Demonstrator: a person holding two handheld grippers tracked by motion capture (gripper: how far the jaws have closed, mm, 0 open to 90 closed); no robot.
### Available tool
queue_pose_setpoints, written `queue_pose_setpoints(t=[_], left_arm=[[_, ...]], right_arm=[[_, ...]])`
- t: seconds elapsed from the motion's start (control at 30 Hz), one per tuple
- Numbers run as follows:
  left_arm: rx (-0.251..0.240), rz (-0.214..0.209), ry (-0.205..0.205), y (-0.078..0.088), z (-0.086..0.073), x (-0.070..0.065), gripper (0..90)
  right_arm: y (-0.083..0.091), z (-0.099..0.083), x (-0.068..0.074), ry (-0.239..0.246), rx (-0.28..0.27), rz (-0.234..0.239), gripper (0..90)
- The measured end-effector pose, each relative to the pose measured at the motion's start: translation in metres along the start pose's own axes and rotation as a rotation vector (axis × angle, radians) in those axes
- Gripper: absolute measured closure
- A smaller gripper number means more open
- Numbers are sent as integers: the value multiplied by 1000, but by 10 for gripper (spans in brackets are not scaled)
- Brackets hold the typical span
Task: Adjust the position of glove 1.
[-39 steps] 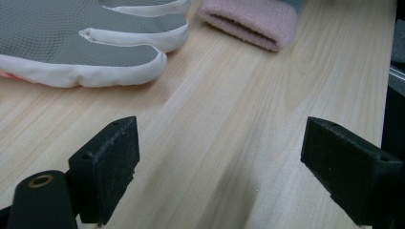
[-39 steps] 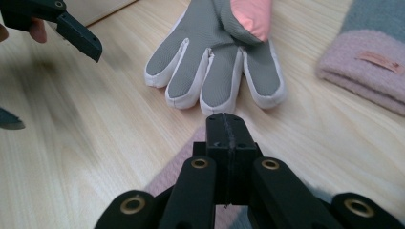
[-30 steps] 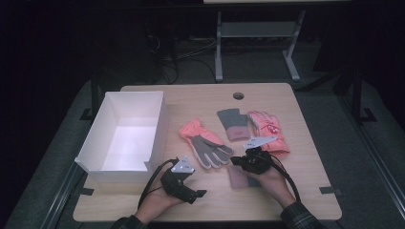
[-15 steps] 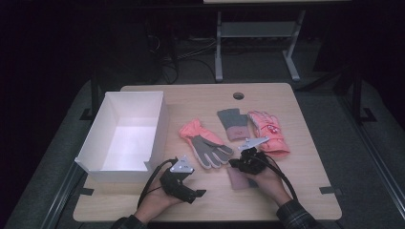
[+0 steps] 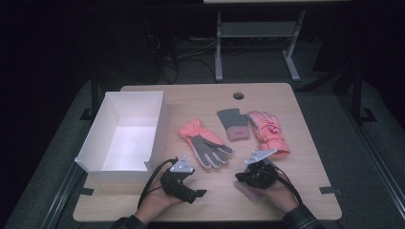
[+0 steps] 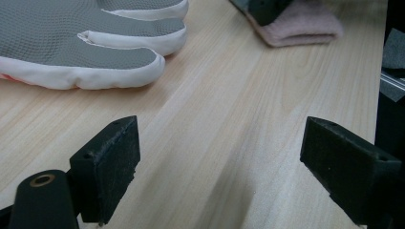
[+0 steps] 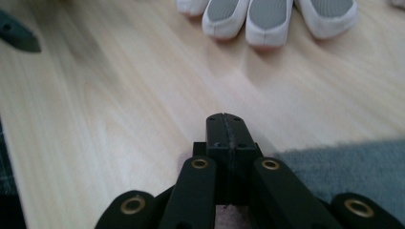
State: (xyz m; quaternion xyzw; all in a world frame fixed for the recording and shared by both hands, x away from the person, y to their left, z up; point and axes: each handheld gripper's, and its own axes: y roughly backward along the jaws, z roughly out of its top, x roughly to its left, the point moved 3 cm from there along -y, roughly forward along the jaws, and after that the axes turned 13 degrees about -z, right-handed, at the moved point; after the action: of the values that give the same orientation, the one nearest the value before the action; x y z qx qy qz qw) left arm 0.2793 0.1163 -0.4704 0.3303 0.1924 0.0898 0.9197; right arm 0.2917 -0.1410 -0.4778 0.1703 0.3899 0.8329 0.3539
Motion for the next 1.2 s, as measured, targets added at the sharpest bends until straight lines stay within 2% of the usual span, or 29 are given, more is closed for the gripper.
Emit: queue_pose_setpoints(t=[0.23, 0.3, 0.37, 0.43, 0.63, 0.77, 0.8, 0.9, 1.03, 1.13, 1.2], left_arm=[[-8, 14, 2, 1, 0, 0, 130], [0, 20, 3, 2, -1, 1, 131], [0, 18, 11, 2, -1, 2, 131], [-7, 12, 32, 2, -1, 3, 133], [-2, 20, 24, 1, -1, 1, 136], [3, 21, 17, 0, -1, 0, 136], [13, 21, 12, -1, -1, 0, 135], [9, 17, 18, -2, 0, -1, 136], [19, 18, 12, -5, 0, 0, 135], [18, 17, 13, -5, 0, 0, 135], [20, 14, 10, -5, 0, 0, 135]], right_arm=[[18, -19, 2, -6, 16, -6, 900], [28, -30, 0, -23, 16, -12, 900], [31, -33, 0, -29, 16, -15, 900], [41, -45, -5, -47, 21, -32, 900], [58, -64, -18, -84, 24, -72, 900], [63, -67, -23, -103, 13, -80, 900], [66, -64, -26, -99, -12, -98, 900], [68, -60, -37, -108, -16, -157, 900], [61, -50, -58, -184, -17, -210, 900], [56, -46, -63, -194, -21, -207, 900], [47, -47, -63, -195, 14, -212, 900]])
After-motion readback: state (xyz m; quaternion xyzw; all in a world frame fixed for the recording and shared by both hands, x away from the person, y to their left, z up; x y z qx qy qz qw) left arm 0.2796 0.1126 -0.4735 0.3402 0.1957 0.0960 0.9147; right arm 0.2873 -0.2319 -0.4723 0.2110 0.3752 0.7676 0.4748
